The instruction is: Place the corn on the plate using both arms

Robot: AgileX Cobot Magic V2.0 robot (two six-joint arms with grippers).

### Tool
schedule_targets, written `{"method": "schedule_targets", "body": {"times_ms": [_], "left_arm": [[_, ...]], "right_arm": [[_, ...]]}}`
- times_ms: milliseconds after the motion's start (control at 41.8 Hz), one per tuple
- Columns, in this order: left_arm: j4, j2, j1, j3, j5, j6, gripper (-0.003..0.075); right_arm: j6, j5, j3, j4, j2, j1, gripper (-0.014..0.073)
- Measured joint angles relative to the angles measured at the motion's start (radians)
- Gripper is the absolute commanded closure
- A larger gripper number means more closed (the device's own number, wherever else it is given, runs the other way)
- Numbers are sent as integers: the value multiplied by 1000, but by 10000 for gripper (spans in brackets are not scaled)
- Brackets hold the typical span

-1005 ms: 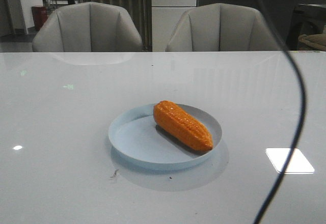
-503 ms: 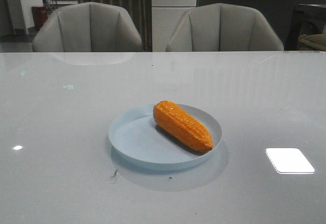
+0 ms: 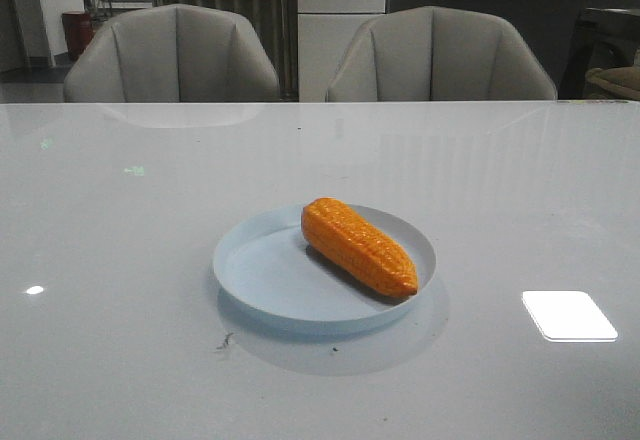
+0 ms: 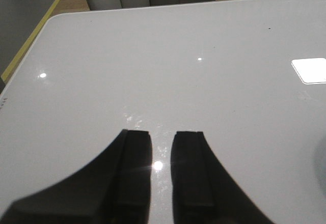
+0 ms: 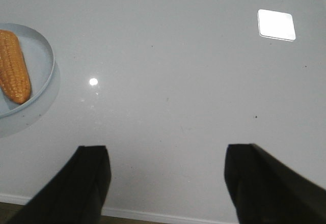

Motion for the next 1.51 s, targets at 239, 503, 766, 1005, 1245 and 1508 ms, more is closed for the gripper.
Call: {"method": "schedule_targets", "body": {"times_ms": [239,503,766,1005,1245,1508], "left_arm": [[0,0,0,0,0,0,518],[0,0,0,0,0,0,518],[0,0,0,0,0,0,518],[9,-64,0,19,4,0,520],[39,-275,0,130,-14,-2,625],[73,-568,-23,314,-115,-123,625]], "right_arm": [[0,-2,0,0,0,0,22],[0,-2,0,0,0,0,22],[0,-2,0,0,0,0,22],[0,-2,0,0,0,0,22],[0,-2,0,0,0,0,22],[0,-2,0,0,0,0,22]]}}
